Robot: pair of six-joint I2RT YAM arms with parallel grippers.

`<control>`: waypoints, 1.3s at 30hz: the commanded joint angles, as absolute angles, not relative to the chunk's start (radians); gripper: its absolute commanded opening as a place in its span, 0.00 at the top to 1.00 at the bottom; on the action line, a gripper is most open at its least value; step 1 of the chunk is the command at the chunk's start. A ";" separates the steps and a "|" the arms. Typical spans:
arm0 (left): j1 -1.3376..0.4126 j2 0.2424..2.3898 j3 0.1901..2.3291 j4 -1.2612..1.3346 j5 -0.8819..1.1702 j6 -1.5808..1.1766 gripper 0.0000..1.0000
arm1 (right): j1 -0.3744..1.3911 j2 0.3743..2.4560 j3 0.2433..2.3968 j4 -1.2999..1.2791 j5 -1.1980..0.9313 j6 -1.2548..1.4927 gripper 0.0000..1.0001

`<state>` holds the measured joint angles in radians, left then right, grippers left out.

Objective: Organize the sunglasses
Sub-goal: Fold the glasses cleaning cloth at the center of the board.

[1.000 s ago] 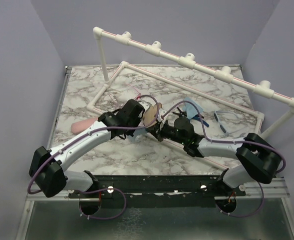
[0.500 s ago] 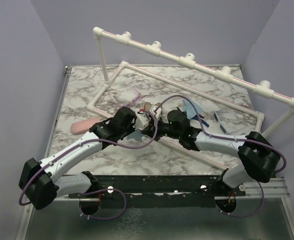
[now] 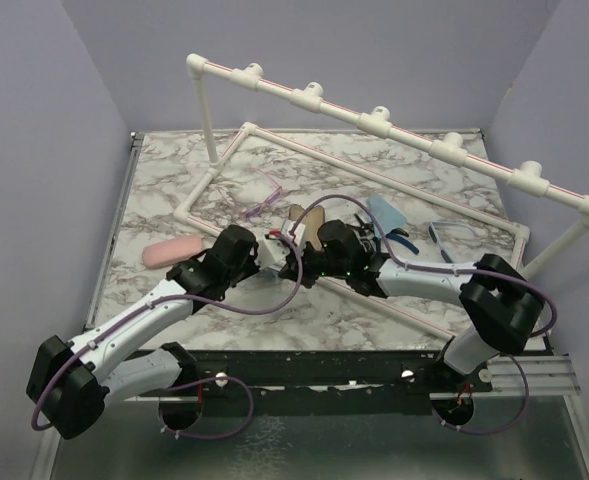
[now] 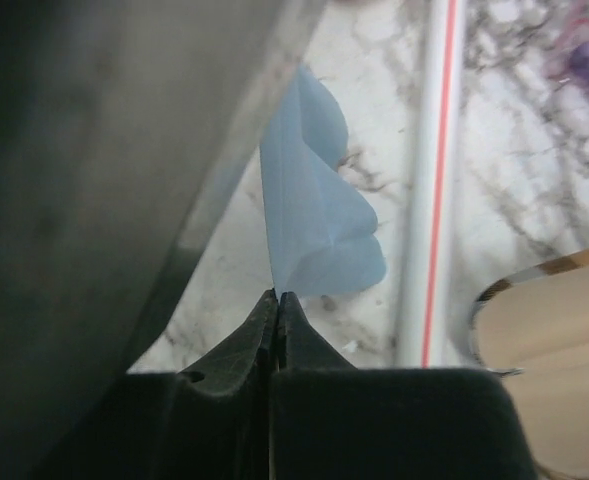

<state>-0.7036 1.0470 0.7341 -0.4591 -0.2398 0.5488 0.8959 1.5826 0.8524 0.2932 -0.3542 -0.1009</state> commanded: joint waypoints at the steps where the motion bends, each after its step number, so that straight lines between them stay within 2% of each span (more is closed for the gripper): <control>1: -0.761 1.011 0.663 -0.560 -0.029 0.682 1.00 | 0.956 1.625 0.806 0.307 -0.419 -0.024 0.99; 17: -0.836 0.976 0.528 -0.731 0.074 0.739 1.00 | 1.093 1.704 0.799 0.273 -0.508 0.121 0.99; 26: -0.837 1.018 0.531 -0.663 0.022 0.668 1.00 | 1.094 1.662 0.727 0.382 -0.503 0.134 0.99; 29: -0.813 1.034 0.543 -0.658 0.052 0.684 1.00 | 1.094 1.626 0.690 0.432 -0.500 0.119 1.00; 34: -0.730 1.088 0.561 -0.666 0.094 0.700 1.00 | 1.089 1.599 0.685 0.361 -0.503 0.054 0.99; 39: -0.624 1.144 0.603 -0.700 0.143 0.751 1.00 | 1.057 1.532 0.613 0.355 -0.532 0.022 0.94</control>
